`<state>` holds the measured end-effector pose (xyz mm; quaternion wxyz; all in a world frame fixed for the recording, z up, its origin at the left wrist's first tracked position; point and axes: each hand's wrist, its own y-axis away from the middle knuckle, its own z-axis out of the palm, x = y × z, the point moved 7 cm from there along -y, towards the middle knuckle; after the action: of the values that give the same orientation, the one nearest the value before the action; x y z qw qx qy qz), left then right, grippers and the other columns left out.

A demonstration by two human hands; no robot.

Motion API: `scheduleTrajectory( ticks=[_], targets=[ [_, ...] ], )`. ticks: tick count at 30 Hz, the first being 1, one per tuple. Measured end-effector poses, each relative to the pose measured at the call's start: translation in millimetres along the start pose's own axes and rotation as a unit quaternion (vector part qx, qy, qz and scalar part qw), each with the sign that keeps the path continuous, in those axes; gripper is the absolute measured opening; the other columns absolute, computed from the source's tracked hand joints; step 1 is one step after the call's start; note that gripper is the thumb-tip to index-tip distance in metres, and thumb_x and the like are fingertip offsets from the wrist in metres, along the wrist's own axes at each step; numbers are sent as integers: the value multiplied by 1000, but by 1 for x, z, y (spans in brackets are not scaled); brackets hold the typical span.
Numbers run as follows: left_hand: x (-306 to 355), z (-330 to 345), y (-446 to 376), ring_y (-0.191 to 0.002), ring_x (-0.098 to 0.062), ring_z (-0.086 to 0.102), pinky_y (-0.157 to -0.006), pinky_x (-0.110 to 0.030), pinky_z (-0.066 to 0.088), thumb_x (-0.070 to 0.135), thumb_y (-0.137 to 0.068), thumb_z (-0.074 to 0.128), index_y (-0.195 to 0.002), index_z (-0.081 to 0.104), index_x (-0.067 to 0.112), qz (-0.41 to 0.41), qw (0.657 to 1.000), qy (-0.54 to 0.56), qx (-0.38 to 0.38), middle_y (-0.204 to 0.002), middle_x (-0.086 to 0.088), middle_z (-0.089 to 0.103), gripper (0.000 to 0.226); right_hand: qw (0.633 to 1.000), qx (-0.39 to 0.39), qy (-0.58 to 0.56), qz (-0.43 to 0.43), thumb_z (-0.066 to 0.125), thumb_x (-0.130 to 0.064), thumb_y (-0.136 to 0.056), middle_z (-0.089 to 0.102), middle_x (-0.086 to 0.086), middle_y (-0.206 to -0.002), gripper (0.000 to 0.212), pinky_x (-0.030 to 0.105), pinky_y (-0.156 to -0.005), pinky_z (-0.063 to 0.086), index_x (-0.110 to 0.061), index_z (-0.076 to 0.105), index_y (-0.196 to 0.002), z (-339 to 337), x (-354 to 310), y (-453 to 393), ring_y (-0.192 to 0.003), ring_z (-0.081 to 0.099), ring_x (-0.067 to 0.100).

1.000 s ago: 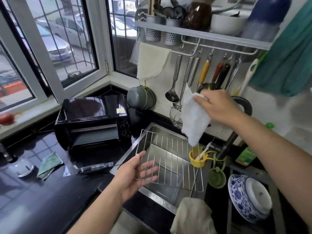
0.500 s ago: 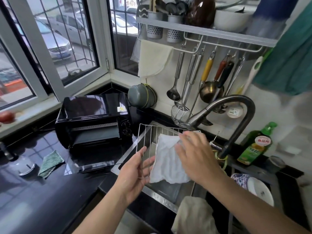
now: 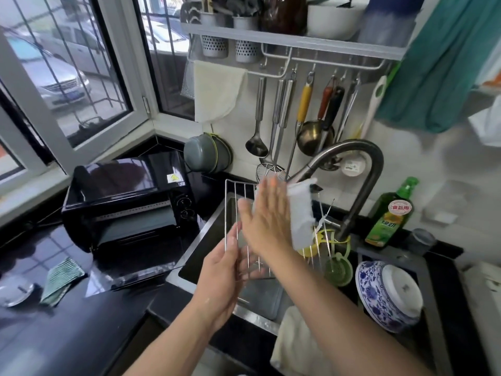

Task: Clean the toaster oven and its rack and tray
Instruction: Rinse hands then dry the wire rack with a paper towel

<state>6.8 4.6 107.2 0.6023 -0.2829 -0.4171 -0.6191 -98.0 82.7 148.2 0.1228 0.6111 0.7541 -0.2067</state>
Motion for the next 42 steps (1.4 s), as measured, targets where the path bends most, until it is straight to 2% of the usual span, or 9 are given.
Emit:
scheduleTrajectory(
  ticks=[6, 18, 26, 28, 30, 33, 36, 39, 42],
  targets=[
    [-1, -17, 0, -109, -35, 72, -104, -55, 50, 43, -97, 47, -151, 46, 26, -21, 999, 3, 27, -119, -21, 73, 56, 997, -4, 46, -58, 7, -59, -100, -15, -1, -166, 60, 48, -123, 12, -40, -3, -157, 4, 27, 15, -153, 0, 25],
    [13, -23, -4, -110, -34, 72, -89, -39, 62, 35, -110, 45, -142, 53, 27, -25, 991, 112, 74, -119, -24, 72, 34, 987, -47, 73, -138, 3, -48, -101, -21, 0, -164, 63, 41, -125, 0, -26, -6, -159, 5, 29, 44, -150, -24, 20],
    [7, -24, -6, -114, -32, 72, -99, -42, 58, 30, -109, 50, -148, 49, 26, -42, 982, 140, 117, -119, -22, 73, 39, 957, 214, -114, -162, 43, -14, -104, 60, 9, -137, 33, 39, -107, 46, -1, 61, -129, -21, 59, 91, -135, 50, 18],
    [9, -26, -6, -113, -31, 72, -97, -40, 59, 30, -109, 51, -141, 54, 26, -38, 978, 149, 138, -117, -21, 74, 33, 884, 320, -339, 16, 40, -18, -104, 68, 6, -116, 31, 33, -89, 54, -1, 63, -116, -45, 81, 104, -106, 63, 14],
    [13, -29, -5, -111, -30, 73, -99, -41, 58, 30, -109, 51, -135, 58, 25, -29, 972, 167, 161, -116, -20, 75, 28, 703, 360, -576, 212, 40, -17, -104, 70, -2, -92, 22, 25, -67, 53, -14, 61, -107, -37, 108, 118, -83, 63, 15],
    [11, -30, -5, -110, -28, 74, -102, -40, 53, 32, -110, 47, -136, 57, 23, -19, 971, 158, 176, -117, -18, 75, 29, 488, 190, -801, 290, 47, -21, -100, 71, -2, -90, 17, 30, -68, 51, -21, 64, -103, 4, 104, 106, -90, 65, 23],
    [0, -14, -4, -123, -16, 67, -114, -39, 41, 29, -113, 38, -142, 52, 34, -14, 986, 78, 144, -127, -4, 74, 33, 567, 43, -761, 313, 65, -60, -81, 74, -4, -97, 49, 28, -83, 53, -17, 66, -105, 20, 74, 93, -98, 66, 29],
    [-5, 11, 1, -130, -9, 60, -120, -42, 37, 32, -103, 58, -135, 56, 42, 10, 994, 0, 106, -139, 10, 66, 33, 506, -64, -806, 301, 50, -24, -100, 69, 19, -120, 32, 45, -105, 45, -4, 64, -121, 38, 17, 103, -117, 63, 35],
    [-14, 7, 0, -128, -7, 61, -116, -39, 42, 39, -109, 48, -139, 54, 50, 26, 988, -80, 129, -140, 14, 64, 33, 609, -58, -739, 284, 59, -11, -97, 76, 12, -101, 14, 41, -84, 55, -8, 66, -108, 44, 4, 111, -101, 71, 31]
  ],
)
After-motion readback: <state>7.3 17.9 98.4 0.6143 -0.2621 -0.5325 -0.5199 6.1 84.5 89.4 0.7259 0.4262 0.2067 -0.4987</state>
